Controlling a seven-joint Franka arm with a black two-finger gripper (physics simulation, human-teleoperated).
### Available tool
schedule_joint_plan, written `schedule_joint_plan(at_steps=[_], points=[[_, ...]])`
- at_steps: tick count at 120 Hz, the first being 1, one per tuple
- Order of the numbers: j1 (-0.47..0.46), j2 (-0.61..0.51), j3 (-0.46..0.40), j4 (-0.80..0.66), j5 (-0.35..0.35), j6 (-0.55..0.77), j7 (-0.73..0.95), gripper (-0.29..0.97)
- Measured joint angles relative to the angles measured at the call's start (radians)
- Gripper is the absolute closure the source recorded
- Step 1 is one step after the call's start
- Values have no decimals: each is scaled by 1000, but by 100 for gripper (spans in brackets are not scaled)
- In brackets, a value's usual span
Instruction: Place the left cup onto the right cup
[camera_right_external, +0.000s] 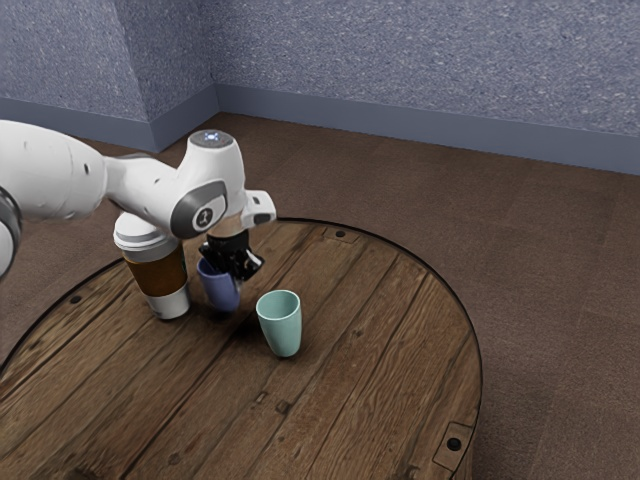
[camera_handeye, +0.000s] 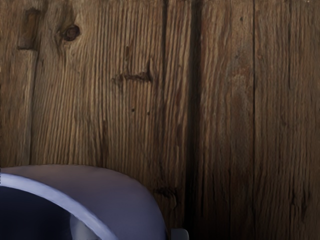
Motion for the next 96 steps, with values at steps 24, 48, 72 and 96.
schedule_joint_plan(at_steps=[24, 48, 72, 96], points=[[-1, -54, -41, 33, 17, -54, -16, 78], [-2, -171, -134, 73, 11, -176, -47, 78], [-1, -245, -238, 63, 14, -274, -112, 78], [-4, -279, -301, 35, 18, -337, -205, 78]])
